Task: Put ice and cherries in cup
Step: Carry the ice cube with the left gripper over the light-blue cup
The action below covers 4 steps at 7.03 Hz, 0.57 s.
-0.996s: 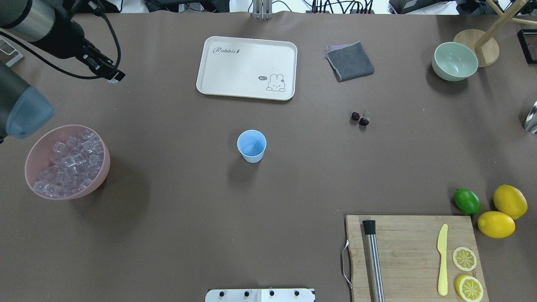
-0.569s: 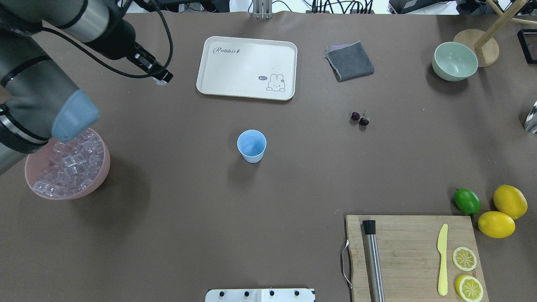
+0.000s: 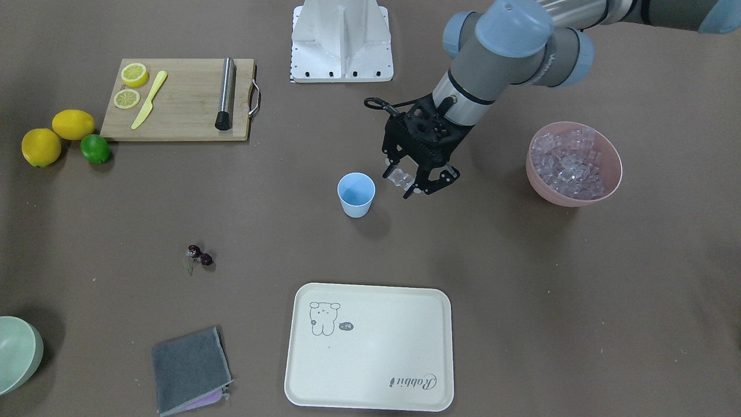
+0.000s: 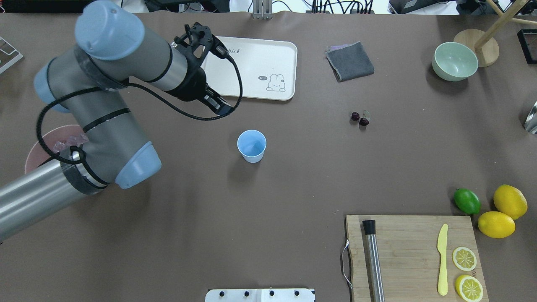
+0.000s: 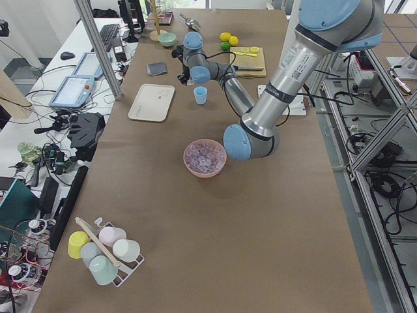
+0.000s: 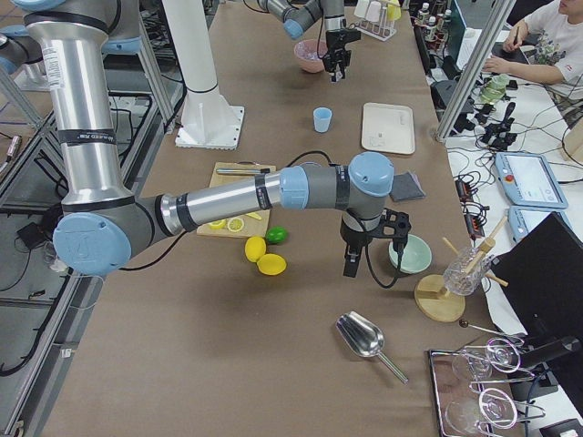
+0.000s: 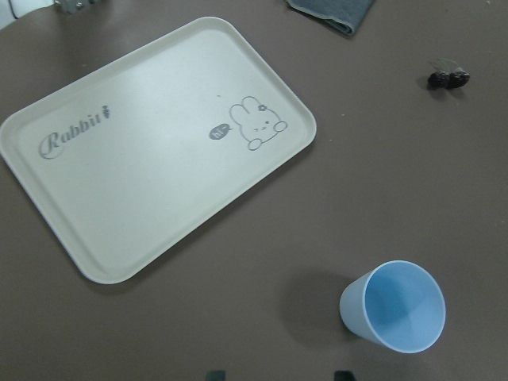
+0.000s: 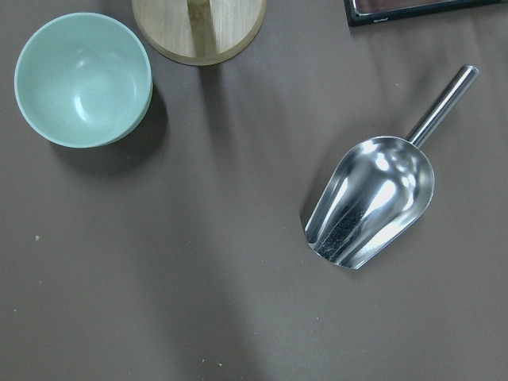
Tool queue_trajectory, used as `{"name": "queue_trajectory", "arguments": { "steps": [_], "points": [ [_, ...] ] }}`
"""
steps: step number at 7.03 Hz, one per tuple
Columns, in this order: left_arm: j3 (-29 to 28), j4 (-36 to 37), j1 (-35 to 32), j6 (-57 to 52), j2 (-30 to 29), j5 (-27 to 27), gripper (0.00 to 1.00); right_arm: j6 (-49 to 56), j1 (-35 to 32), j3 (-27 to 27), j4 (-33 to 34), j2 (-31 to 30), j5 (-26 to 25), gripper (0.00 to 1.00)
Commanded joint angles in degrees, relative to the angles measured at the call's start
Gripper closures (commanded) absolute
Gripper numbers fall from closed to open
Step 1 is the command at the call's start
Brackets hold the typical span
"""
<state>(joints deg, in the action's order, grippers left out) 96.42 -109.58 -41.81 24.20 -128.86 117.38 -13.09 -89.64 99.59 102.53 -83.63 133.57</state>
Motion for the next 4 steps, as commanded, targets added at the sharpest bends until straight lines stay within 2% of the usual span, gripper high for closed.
{"name": "queue_trajectory", "arguments": {
  "steps": [1,2,4],
  "points": [
    [-6.8,-2.3,1.6,-0.1,-5.8,-1.5,1.0,0.0,0.1,0.2,0.0,-1.1,0.0,0.0],
    [-11.1,-7.3,1.9,-0.1,-6.8,-1.5,1.0,0.0,0.0,0.1,0.0,-1.3,0.1,0.0],
    [-12.5,-9.2,5.2,-0.5,-7.3,-3.8,1.0,0.0,0.1,-0.4,-0.1,-2.2,0.1,0.0]
  ]
}}
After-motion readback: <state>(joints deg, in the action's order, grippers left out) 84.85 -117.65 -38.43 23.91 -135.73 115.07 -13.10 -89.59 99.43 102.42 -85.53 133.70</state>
